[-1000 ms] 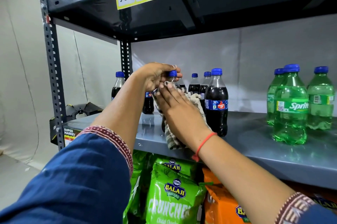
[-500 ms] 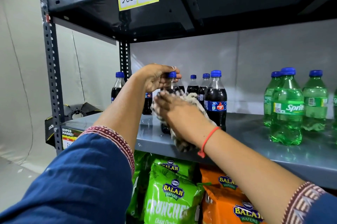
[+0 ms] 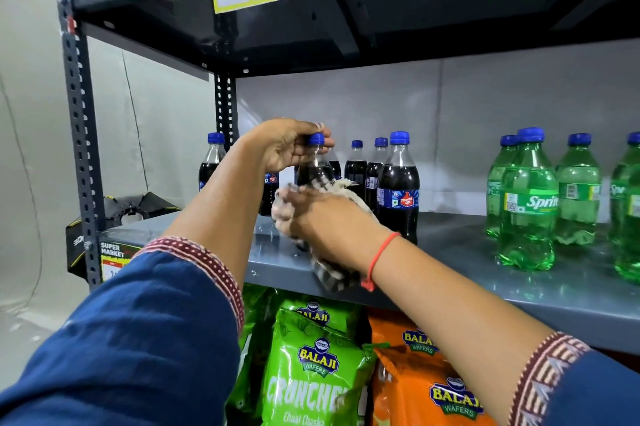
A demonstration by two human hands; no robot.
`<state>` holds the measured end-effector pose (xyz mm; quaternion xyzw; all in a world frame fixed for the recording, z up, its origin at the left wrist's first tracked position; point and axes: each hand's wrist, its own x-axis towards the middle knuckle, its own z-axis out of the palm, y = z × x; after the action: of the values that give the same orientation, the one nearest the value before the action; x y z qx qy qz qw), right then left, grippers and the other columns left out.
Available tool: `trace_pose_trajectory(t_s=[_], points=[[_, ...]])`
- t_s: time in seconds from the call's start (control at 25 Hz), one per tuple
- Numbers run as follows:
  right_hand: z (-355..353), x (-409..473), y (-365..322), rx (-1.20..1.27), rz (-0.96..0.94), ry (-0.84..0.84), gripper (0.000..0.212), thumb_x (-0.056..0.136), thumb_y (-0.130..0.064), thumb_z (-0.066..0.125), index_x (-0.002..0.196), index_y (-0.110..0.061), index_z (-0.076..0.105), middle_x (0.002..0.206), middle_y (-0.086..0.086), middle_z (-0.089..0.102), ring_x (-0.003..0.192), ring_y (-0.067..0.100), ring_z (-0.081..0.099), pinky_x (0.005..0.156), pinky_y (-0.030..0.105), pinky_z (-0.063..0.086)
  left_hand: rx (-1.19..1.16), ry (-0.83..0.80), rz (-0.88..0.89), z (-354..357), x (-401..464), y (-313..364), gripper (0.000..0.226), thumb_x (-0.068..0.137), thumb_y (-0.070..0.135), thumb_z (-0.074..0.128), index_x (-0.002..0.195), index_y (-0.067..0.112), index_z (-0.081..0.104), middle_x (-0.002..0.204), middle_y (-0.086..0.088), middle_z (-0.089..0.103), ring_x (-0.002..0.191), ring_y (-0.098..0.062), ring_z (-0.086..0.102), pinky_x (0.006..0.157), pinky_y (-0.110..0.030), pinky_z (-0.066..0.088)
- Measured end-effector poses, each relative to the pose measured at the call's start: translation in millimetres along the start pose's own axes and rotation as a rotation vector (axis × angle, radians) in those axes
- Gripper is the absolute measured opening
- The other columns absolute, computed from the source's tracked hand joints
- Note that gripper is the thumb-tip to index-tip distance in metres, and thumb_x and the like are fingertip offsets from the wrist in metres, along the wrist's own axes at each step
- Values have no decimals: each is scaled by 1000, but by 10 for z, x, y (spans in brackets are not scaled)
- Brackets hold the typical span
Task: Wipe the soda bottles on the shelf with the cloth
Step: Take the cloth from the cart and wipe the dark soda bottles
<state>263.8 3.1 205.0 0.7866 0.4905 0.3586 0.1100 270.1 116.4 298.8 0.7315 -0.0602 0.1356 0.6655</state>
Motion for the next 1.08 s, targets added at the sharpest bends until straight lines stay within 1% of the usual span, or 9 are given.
trace_pose_trajectory(t_s=[0.12,0.2,0.36,0.52,0.6,0.68,0.84,0.96,1.08], points=[[-41,5,62,-3,50,206,39,94,-5,42,133,-8,47,151,10,31,143,27,14,116,37,10,12,6,-20,-5,-10,2,20,89,16,50,95,3,63,64,0,74,65,-9,68,62,-19,52],[9,-25,46,-90,-30,128,42,99,-12,35,141,-7,34,156,10,17,144,26,3,117,37,-1,7,1,0,-8,2,-2,19,90,15,49,94,3,63,66,-1,74,64,-10,69,71,-21,54],[53,-5,77,-78,-23,220,46,87,-7,59,131,-3,48,146,14,39,139,32,26,114,41,16,18,0,-4,-1,14,-7,17,90,16,49,88,7,64,65,0,74,66,-10,68,79,-23,51],[61,-24,93,-116,-94,140,48,93,-6,46,140,-6,34,155,10,21,144,28,7,116,38,0,8,-5,-3,2,-4,-1,17,90,16,49,90,6,64,66,-1,74,68,-11,68,72,-21,54],[72,-15,99,-60,-21,195,46,92,-5,48,138,-7,39,154,9,24,144,28,8,115,37,0,5,-4,-15,2,-19,3,17,90,16,50,89,6,64,64,0,74,67,-10,67,62,-19,54],[75,1,91,-66,-78,150,44,93,-5,48,136,-6,42,153,9,27,143,28,10,114,36,0,20,0,-2,7,-15,3,17,90,16,49,88,7,63,64,0,74,66,-10,68,73,-21,53],[74,-6,121,13,-15,269,46,77,5,66,121,-6,59,138,13,51,135,34,35,110,46,26,2,-6,-10,21,-17,6,17,90,15,49,86,7,63,61,1,73,62,-8,68,73,-21,53],[96,-39,96,34,-71,210,47,74,8,65,120,-2,58,137,15,52,133,36,37,108,49,30,5,-15,-5,15,-8,7,17,90,15,48,87,6,63,63,0,74,61,-9,69,71,-21,54],[84,-78,140,87,44,328,43,74,11,62,115,-2,62,130,17,57,126,41,44,105,53,31,13,-34,-28,9,-11,17,18,90,16,48,88,7,63,64,1,74,61,-7,69,65,-19,55]])
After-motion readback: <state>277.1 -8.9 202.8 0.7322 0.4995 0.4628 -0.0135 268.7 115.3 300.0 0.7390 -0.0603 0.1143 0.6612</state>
